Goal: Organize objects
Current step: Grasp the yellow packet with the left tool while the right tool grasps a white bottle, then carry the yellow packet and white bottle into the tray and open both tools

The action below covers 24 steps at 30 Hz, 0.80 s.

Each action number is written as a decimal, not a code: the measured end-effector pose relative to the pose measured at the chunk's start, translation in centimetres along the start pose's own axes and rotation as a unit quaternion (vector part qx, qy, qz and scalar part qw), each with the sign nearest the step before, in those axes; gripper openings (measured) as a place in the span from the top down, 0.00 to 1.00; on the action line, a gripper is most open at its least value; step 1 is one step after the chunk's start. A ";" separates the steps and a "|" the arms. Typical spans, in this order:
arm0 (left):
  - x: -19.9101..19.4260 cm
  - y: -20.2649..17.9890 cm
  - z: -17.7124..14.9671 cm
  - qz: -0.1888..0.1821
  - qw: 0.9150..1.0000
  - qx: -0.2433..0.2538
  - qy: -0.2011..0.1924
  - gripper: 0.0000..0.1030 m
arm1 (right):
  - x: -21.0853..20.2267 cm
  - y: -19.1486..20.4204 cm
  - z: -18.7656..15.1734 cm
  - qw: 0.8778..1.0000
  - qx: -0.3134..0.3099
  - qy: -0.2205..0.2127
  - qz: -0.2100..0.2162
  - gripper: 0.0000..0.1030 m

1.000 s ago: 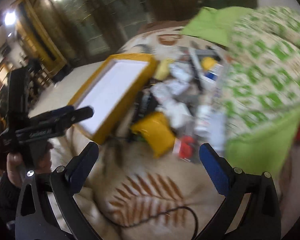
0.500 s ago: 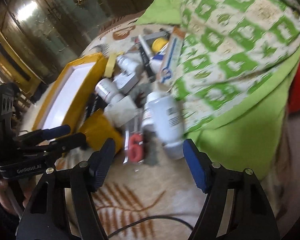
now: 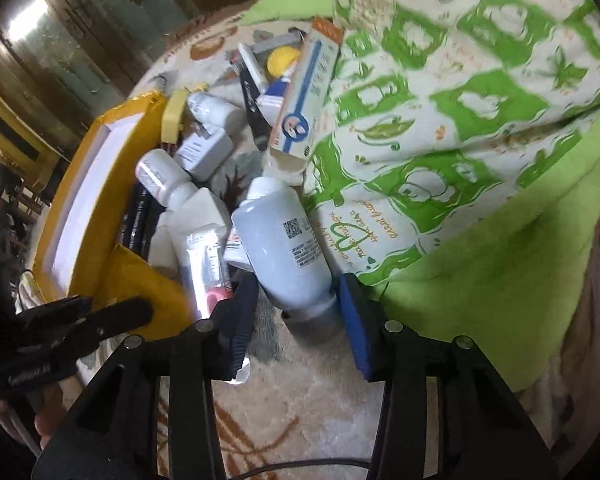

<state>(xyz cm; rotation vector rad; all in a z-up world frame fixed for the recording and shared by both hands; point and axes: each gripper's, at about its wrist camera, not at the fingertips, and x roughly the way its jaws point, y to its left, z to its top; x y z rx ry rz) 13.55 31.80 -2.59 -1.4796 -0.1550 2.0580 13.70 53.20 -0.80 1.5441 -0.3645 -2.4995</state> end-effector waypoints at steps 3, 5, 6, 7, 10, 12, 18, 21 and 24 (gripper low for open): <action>-0.3 0.2 -0.1 -0.009 1.000 -0.005 0.000 0.75 | 0.5 0.3 0.0 1.000 0.004 0.004 -0.008 0.63; -1.3 0.5 -0.1 -0.012 1.000 -0.013 -0.003 0.76 | -0.1 0.4 -0.2 1.000 0.011 0.001 0.007 0.67; -2.0 0.6 -0.4 -0.010 1.000 -0.017 -0.008 0.76 | -0.6 0.6 -0.3 1.000 0.014 -0.003 0.015 0.67; -3.1 1.0 -0.7 -0.014 0.999 -0.026 -0.016 0.76 | -1.1 0.8 -0.4 1.000 0.017 -0.007 0.019 0.67; -5.8 2.0 -1.4 -0.030 0.998 -0.047 -0.039 0.76 | -2.6 2.4 -0.8 0.999 0.008 -0.015 0.042 0.67; -8.1 2.7 -1.7 -0.030 0.997 -0.055 -0.055 0.76 | -3.1 4.0 -0.7 0.998 0.001 -0.017 0.056 0.67; -16.8 8.6 -2.0 0.010 0.991 -0.084 -0.106 0.76 | -4.3 13.7 -0.2 0.986 -0.058 -0.022 0.154 0.67; -18.9 12.5 -2.0 0.045 0.990 -0.095 -0.098 0.76 | -2.4 18.4 -0.4 0.977 -0.058 0.005 0.205 0.67; -18.9 17.7 -0.7 0.053 0.987 -0.128 -0.081 0.76 | -0.2 23.2 -1.3 0.975 -0.102 0.013 0.199 0.67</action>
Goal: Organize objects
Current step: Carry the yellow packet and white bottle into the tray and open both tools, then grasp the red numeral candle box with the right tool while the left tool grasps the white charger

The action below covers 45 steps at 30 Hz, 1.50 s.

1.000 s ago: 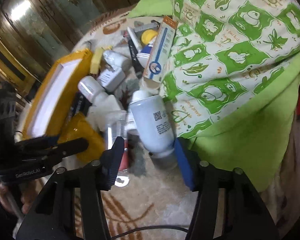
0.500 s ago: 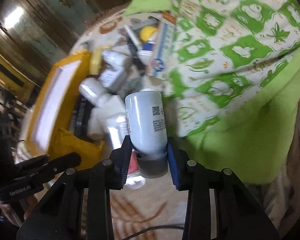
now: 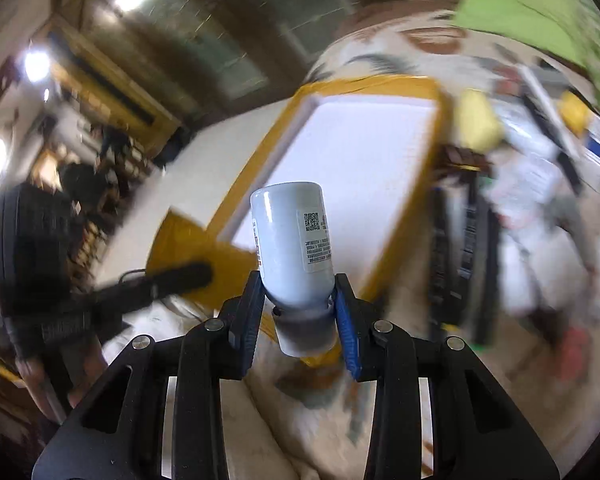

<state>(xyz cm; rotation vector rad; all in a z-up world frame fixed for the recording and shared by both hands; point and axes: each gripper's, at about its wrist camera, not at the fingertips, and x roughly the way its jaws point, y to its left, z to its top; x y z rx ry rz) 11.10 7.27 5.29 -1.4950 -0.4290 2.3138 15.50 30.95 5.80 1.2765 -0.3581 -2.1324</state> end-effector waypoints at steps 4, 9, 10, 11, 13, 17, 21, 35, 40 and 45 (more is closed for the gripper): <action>2.9 3.4 1.6 0.007 0.999 -0.016 0.052 0.76 | 4.4 1.7 0.3 0.999 0.000 0.045 -0.024 0.67; 6.4 4.0 2.3 0.020 0.994 -0.006 0.108 0.75 | 7.3 1.7 0.9 0.996 -0.010 0.068 -0.059 0.67; 6.9 4.1 2.3 0.015 0.993 -0.012 0.117 0.75 | 8.2 1.9 0.6 0.994 -0.014 0.077 -0.073 0.67; 7.1 4.3 2.6 -0.001 0.993 -0.019 0.117 0.75 | 8.7 1.3 0.9 0.993 -0.014 0.084 -0.078 0.67; 7.4 4.8 3.1 -0.024 0.992 -0.031 0.119 0.75 | 9.7 1.5 0.7 0.990 -0.016 0.096 -0.098 0.67; 7.2 5.1 3.3 -0.029 0.997 -0.024 0.073 0.72 | 10.3 2.1 0.8 0.988 -0.037 0.094 -0.118 0.67; 7.6 6.3 1.8 -0.058 0.996 -0.062 0.030 0.60 | 10.8 2.9 0.4 0.986 -0.062 0.083 -0.129 0.66; 1.8 5.4 -0.4 -0.009 0.987 -0.096 -0.128 0.25 | 5.9 1.1 0.7 0.998 -0.056 0.030 -0.020 0.36; 0.5 2.8 -2.9 -0.003 0.984 -0.085 -0.157 0.25 | 3.5 0.6 0.2 0.999 -0.038 0.016 0.016 0.36; 1.0 0.2 -4.3 -0.026 0.985 -0.100 -0.138 0.25 | 1.1 -0.8 -0.2 0.999 -0.029 0.006 0.014 0.36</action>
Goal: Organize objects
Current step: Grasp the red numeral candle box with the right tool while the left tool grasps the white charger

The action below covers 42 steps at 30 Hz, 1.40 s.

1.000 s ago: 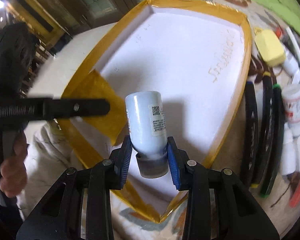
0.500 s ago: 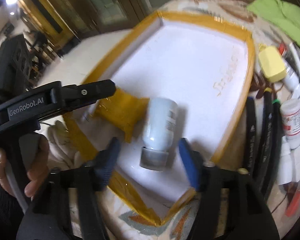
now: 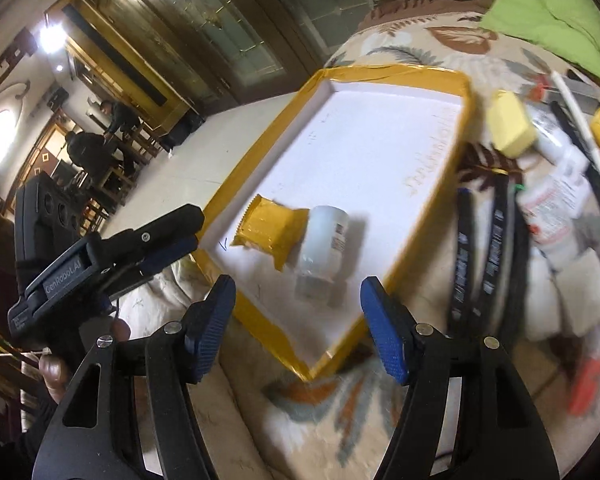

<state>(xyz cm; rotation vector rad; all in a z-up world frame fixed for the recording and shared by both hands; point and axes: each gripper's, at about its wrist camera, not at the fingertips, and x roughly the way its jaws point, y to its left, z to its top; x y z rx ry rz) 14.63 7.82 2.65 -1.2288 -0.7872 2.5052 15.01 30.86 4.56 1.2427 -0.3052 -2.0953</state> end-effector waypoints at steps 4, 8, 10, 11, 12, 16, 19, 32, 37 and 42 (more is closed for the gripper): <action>0.8 -2.1 -2.5 -0.010 1.000 -0.011 0.020 0.25 | -2.6 -2.0 -0.9 1.000 0.023 -0.013 0.008 0.36; 1.5 -5.2 -4.2 0.012 0.998 0.046 0.049 0.25 | -3.9 -4.3 -1.3 0.998 0.049 -0.016 0.019 0.36; 1.6 -7.1 -4.9 0.033 0.993 0.095 0.057 0.25 | -4.6 -5.2 -1.6 0.998 0.058 -0.018 0.021 0.36; 1.7 -7.8 -5.2 0.035 0.991 0.110 0.063 0.25 | -4.9 -5.5 -1.7 0.998 0.060 -0.019 0.019 0.36; 1.9 -8.5 -5.5 0.035 0.989 0.124 0.070 0.25 | -5.3 -5.9 -1.8 0.998 0.063 -0.023 0.015 0.36; 3.2 -10.0 -6.9 0.044 0.982 0.151 0.109 0.25 | -6.3 -7.4 -2.1 0.997 0.073 -0.026 0.006 0.36; 3.5 -10.9 -7.4 0.045 0.978 0.159 0.126 0.25 | -6.9 -8.4 -2.3 0.997 0.072 -0.015 -0.024 0.36; 4.1 -12.4 -7.3 0.010 0.977 0.179 0.118 0.25 | -10.9 -10.2 -4.5 0.982 0.059 -0.025 -0.175 0.36; 3.3 -13.6 -5.0 -0.081 0.978 0.165 0.097 0.25 | -11.2 -10.8 -4.1 0.977 0.090 -0.031 -0.189 0.36; 3.5 -15.0 -2.9 -0.119 0.980 0.139 0.084 0.25 | -9.9 -9.9 -2.3 0.977 0.073 -0.022 -0.201 0.36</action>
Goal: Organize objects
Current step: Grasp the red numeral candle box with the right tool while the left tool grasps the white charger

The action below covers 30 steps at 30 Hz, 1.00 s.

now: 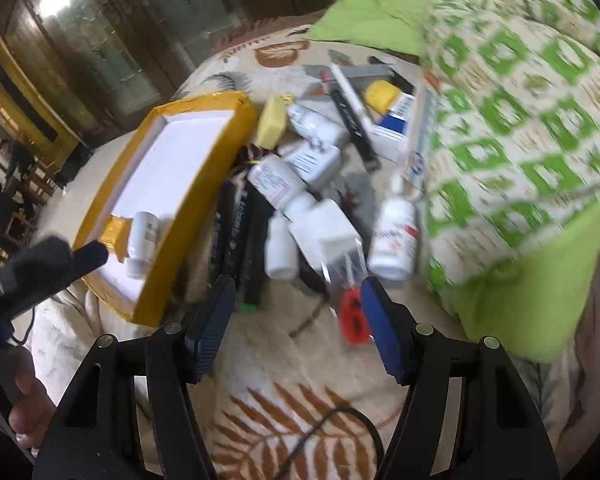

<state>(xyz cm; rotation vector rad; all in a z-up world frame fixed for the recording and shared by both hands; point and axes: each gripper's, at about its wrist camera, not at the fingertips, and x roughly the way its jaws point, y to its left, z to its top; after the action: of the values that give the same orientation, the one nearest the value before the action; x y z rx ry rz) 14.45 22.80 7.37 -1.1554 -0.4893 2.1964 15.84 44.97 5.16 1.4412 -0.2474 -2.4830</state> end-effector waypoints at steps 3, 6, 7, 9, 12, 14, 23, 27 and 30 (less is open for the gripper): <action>0.2 -0.6 -0.1 0.012 1.000 0.017 -0.001 0.25 | 0.5 0.2 0.8 1.000 0.000 0.007 -0.008 0.36; 0.7 0.6 -1.3 0.011 1.000 0.007 0.004 0.25 | 0.5 -0.6 0.8 1.000 0.012 0.008 -0.017 0.36; 0.9 1.2 -1.6 0.014 1.000 0.001 0.008 0.25 | 0.4 -1.0 0.6 1.000 0.015 0.005 -0.020 0.36; 1.7 1.7 -2.0 0.028 0.999 -0.003 0.018 0.26 | 0.3 -2.2 0.2 0.999 0.031 0.002 -0.022 0.36; 3.3 1.1 -1.8 0.055 0.998 0.008 0.039 0.27 | 0.9 -4.2 -0.2 0.998 0.063 0.008 -0.017 0.36; 4.0 0.6 -1.5 0.064 0.997 0.019 0.047 0.27 | 1.4 -4.9 -0.2 0.997 0.073 0.011 -0.016 0.38; 6.0 1.2 -2.4 0.065 0.995 0.008 0.075 0.30 | 3.1 -3.9 -1.6 0.998 0.009 0.040 0.038 0.47; 7.0 0.5 -2.3 0.069 0.994 0.016 0.085 0.32 | 4.4 -3.2 -2.3 0.999 -0.026 0.031 0.014 0.58; 8.5 -0.2 -1.8 0.075 0.992 0.017 0.100 0.40 | 4.7 -3.5 -2.7 0.999 -0.022 0.036 -0.005 0.74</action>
<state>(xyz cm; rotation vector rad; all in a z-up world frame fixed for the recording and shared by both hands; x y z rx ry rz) 12.28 28.65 1.31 -1.4159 -0.2864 2.1735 15.48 46.86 -1.01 1.5151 -0.1696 -2.4224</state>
